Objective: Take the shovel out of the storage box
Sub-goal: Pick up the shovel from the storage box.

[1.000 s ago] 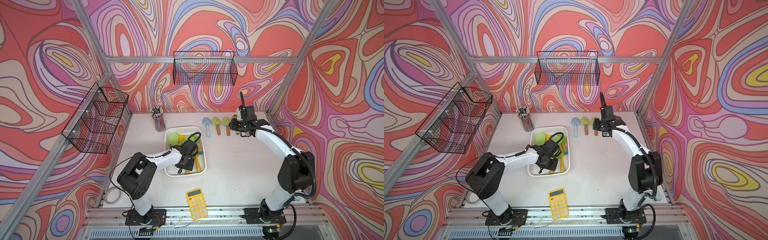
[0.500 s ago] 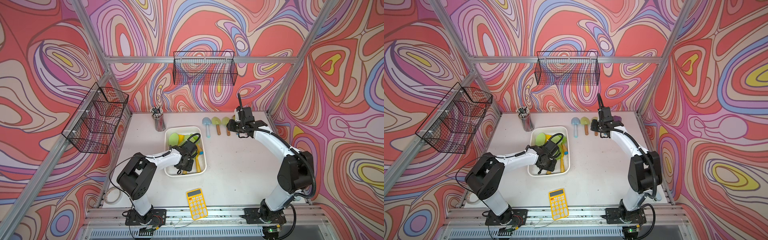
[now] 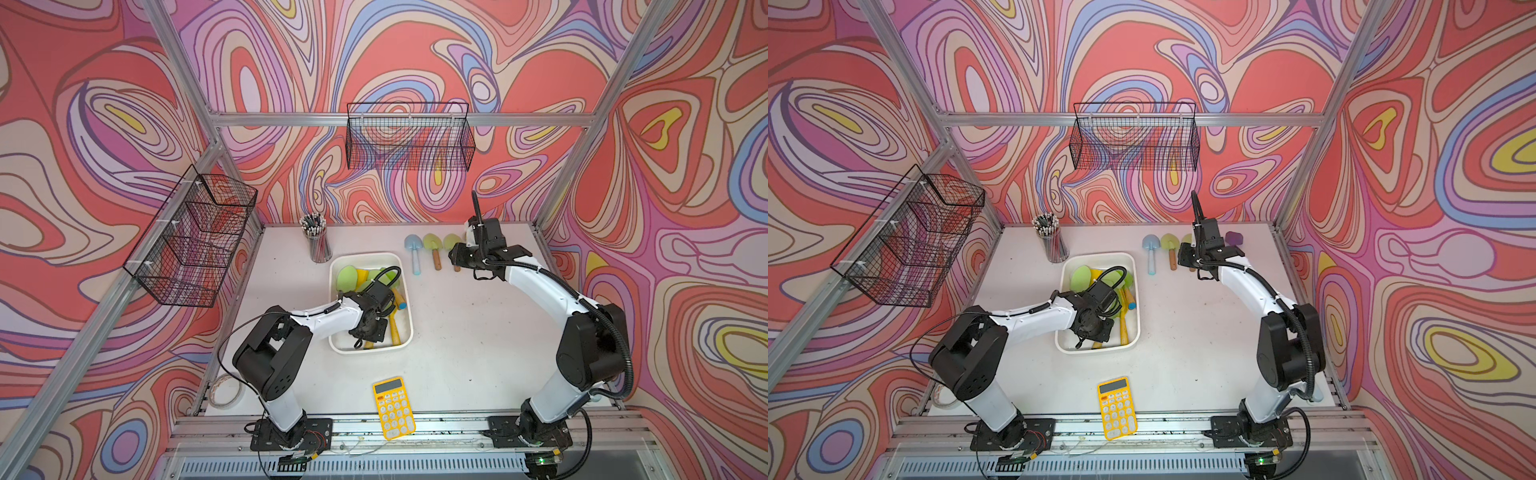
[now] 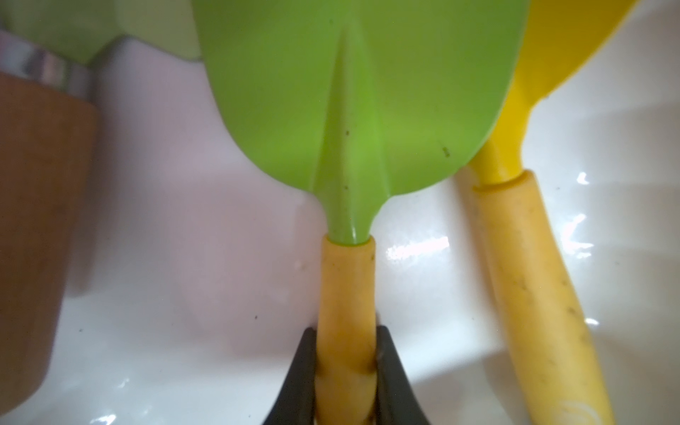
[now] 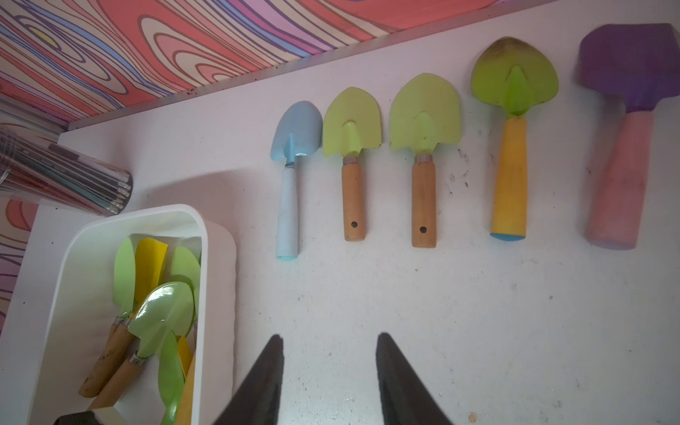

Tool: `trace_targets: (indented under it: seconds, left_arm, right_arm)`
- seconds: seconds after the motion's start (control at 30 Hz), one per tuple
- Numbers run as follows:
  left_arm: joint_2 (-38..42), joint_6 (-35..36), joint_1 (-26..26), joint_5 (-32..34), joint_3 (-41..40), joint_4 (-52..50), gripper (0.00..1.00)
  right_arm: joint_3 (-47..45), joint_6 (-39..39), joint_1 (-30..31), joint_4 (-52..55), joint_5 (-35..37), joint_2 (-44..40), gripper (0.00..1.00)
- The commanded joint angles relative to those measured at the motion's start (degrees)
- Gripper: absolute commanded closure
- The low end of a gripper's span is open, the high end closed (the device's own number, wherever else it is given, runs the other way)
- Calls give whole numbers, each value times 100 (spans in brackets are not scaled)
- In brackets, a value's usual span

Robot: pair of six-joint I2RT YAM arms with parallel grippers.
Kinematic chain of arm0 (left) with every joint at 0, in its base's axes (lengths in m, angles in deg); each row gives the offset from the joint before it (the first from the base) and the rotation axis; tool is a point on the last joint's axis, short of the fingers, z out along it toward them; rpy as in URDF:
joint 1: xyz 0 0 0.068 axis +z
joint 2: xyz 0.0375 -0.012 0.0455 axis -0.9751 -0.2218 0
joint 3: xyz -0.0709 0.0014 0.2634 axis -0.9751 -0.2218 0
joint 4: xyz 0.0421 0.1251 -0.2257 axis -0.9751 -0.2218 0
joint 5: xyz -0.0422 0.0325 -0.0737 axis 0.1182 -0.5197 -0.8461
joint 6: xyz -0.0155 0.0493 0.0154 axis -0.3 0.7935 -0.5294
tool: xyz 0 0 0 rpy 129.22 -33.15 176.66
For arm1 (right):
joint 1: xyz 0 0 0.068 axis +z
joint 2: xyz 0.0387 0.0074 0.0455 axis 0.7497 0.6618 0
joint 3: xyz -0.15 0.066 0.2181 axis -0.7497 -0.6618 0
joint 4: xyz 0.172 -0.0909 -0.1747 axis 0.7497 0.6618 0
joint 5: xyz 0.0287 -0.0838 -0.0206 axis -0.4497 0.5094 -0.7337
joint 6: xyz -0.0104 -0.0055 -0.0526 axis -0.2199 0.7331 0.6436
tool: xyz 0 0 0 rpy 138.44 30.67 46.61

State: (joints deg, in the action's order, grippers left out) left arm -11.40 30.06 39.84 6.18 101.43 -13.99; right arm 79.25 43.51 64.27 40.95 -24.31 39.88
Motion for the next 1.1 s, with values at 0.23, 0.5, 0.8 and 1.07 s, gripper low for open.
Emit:
trace_targets:
  seconds: [0.23, 0.5, 0.8, 1.07]
  left_arm:
    - [721, -243, 698, -745, -292, 480, 100]
    - [1270, -504, 1024, -1438, -503, 1057, 100]
    - [1995, -973, 1362, -2645, -751, 2107, 100]
    - [2267, -1446, 1418, -3548, -785, 3141, 100]
  right_arm:
    - [-534, -376, 159, -743, -846, -449, 57]
    - [-730, -667, 441, -1390, -1783, -321, 56]
    - [-836, -1192, 713, -2504, -3478, -82, 54]
    - [-1087, -1734, 780, -3439, -4725, 30, 47]
